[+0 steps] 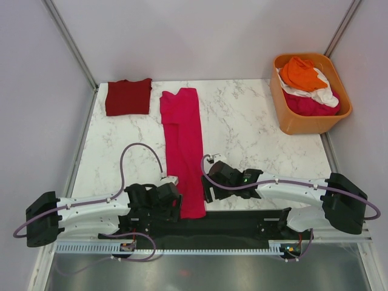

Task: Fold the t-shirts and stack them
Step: Fold the tshirt

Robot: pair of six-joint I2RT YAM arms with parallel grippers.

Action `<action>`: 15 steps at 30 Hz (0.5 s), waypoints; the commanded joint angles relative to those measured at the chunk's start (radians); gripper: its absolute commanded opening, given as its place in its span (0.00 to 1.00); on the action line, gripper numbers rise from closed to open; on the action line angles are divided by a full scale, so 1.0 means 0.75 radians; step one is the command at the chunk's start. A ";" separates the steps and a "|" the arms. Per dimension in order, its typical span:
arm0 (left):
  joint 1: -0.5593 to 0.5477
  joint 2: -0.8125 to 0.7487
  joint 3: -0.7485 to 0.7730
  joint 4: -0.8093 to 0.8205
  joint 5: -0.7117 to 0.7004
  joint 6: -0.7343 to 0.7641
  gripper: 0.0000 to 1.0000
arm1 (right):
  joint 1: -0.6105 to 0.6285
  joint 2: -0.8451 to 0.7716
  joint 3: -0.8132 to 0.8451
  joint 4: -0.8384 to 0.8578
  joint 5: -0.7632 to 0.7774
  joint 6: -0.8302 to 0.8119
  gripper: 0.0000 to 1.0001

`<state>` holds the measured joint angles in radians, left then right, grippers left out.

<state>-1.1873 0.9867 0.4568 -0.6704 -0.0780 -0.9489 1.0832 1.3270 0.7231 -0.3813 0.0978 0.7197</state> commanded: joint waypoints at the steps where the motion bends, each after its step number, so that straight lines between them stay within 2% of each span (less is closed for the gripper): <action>1: -0.014 -0.084 0.017 0.016 -0.023 -0.042 0.80 | 0.000 -0.033 -0.029 0.054 -0.057 -0.004 0.83; 5: -0.014 -0.193 -0.014 0.016 -0.023 -0.042 0.80 | 0.000 -0.021 -0.046 0.081 -0.077 0.004 0.82; 6: -0.014 -0.203 -0.032 0.016 -0.405 -0.882 0.61 | 0.000 -0.014 -0.048 0.091 -0.079 0.006 0.82; 7: -0.014 -0.213 -0.042 -0.210 -0.411 -0.901 0.54 | 0.000 -0.014 -0.054 0.099 -0.083 0.008 0.81; 8: -0.014 -0.219 -0.065 -0.213 -0.407 -0.913 0.42 | 0.000 -0.006 -0.058 0.107 -0.089 0.008 0.80; 11: -0.014 -0.189 -0.102 -0.209 -0.397 -0.948 0.41 | 0.000 0.002 -0.074 0.142 -0.124 0.012 0.79; 15: -0.016 -0.160 -0.104 -0.206 -0.413 -0.962 0.43 | 0.002 -0.035 -0.134 0.291 -0.289 0.024 0.78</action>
<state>-1.1934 0.8604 0.3759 -0.7967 -0.2993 -1.5284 1.0832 1.3235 0.6518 -0.2726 -0.0223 0.7223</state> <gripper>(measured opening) 0.422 0.784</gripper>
